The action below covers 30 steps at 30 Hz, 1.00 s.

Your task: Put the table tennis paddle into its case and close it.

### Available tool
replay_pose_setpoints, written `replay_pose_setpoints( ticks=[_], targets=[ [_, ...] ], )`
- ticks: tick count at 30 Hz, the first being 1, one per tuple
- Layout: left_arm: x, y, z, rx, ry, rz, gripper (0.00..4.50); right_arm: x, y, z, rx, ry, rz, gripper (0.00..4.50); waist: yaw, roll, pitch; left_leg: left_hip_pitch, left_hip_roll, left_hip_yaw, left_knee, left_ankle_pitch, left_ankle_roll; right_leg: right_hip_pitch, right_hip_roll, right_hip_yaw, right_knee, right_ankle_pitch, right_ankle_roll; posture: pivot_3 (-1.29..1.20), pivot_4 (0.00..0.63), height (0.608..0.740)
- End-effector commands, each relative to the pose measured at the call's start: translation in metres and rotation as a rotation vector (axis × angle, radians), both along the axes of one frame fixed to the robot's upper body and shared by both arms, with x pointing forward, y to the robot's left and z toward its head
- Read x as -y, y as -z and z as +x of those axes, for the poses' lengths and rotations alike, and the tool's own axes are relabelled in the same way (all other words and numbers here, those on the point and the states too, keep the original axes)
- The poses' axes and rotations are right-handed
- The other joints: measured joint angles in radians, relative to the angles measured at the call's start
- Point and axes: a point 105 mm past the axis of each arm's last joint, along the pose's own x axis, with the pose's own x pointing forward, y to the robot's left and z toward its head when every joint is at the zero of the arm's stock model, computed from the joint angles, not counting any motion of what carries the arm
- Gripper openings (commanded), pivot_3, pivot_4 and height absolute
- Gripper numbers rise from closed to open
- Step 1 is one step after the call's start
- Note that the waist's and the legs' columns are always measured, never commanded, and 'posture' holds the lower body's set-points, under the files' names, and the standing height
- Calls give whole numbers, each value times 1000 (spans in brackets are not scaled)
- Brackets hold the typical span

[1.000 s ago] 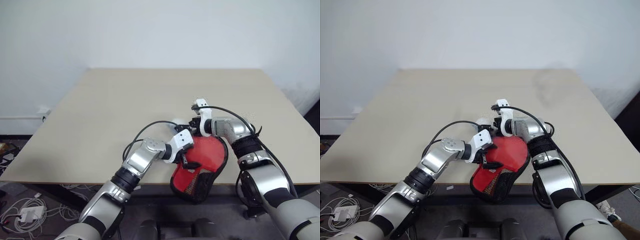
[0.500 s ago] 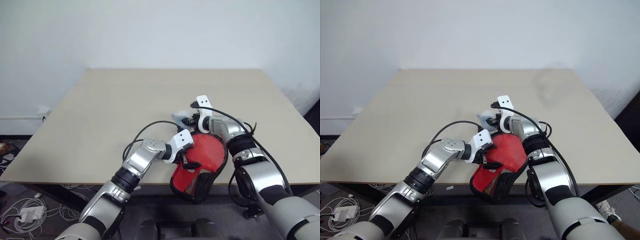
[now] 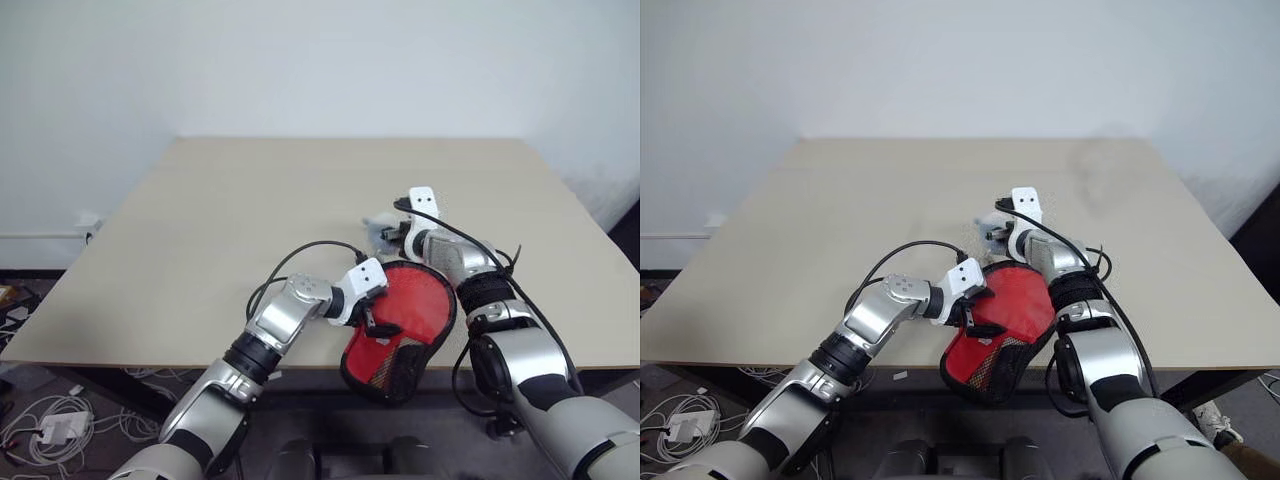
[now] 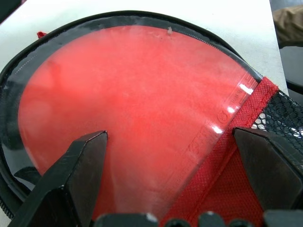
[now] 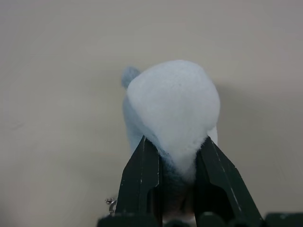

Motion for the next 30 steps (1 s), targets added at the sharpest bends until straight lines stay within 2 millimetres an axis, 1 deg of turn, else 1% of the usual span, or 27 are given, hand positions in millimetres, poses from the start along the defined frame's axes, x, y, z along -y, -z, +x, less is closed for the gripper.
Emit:
replay_pose_setpoints(
  ticks=[1,4,6,8,10,11,15,20,23,24,28,30],
  targets=[
    [-10,38,-12,-117,-6,125,4500,23,-35,9,152,99,-37,378,1,0,0,0,0,0,0,0,0,0,0,0,0,0,0,0,0,740],
    [-9,38,-12,-120,-3,125,4500,43,-40,4,208,146,-107,378,2,0,0,0,0,0,0,0,0,1,0,0,0,0,0,0,0,740],
    [-8,38,-12,-120,-1,125,4500,63,-41,-2,231,199,-152,378,2,0,0,0,0,0,1,0,0,1,0,0,0,0,0,0,0,740],
    [-7,39,-12,-122,1,125,4500,81,-41,-11,240,244,-191,378,3,1,0,-1,0,0,1,0,0,1,0,0,-1,0,0,0,0,740],
    [-6,39,-12,-122,5,125,4500,99,-41,-21,257,277,-287,378,4,1,0,-1,0,0,1,0,0,2,0,0,-1,0,0,0,0,740],
    [-5,39,-12,-122,7,126,4500,108,-41,-27,247,303,-306,378,4,1,0,-1,0,0,1,0,0,2,0,0,-1,0,0,0,0,740],
    [-4,39,-12,-120,14,126,4500,131,-46,-47,214,389,-292,377,6,1,-1,-1,0,0,2,0,0,2,0,1,-1,0,0,0,0,740],
    [-2,39,-11,-125,17,125,4500,158,-41,-82,136,438,-294,377,25,1,-1,-1,-1,0,2,0,0,2,0,1,-2,0,0,0,0,740],
    [-2,39,-10,-128,19,125,4500,166,-39,-105,97,416,-311,377,30,1,-1,-2,-1,0,2,0,0,2,0,1,-2,-1,0,0,0,740],
    [-1,39,-10,-128,19,125,4500,167,-39,-110,92,408,-312,377,30,1,-1,-2,-1,0,2,0,0,1,0,1,-3,-1,0,0,0,740],
    [0,40,-9,-133,20,123,4500,165,-40,-141,49,319,-317,374,31,1,-1,-1,-1,0,2,0,0,1,0,1,-3,-1,-2,0,0,740],
    [1,40,-9,-134,22,123,4500,165,-39,-151,32,293,-324,374,33,1,-1,-1,-1,0,3,0,0,2,0,1,-4,-2,-2,0,0,740]
  ],
)
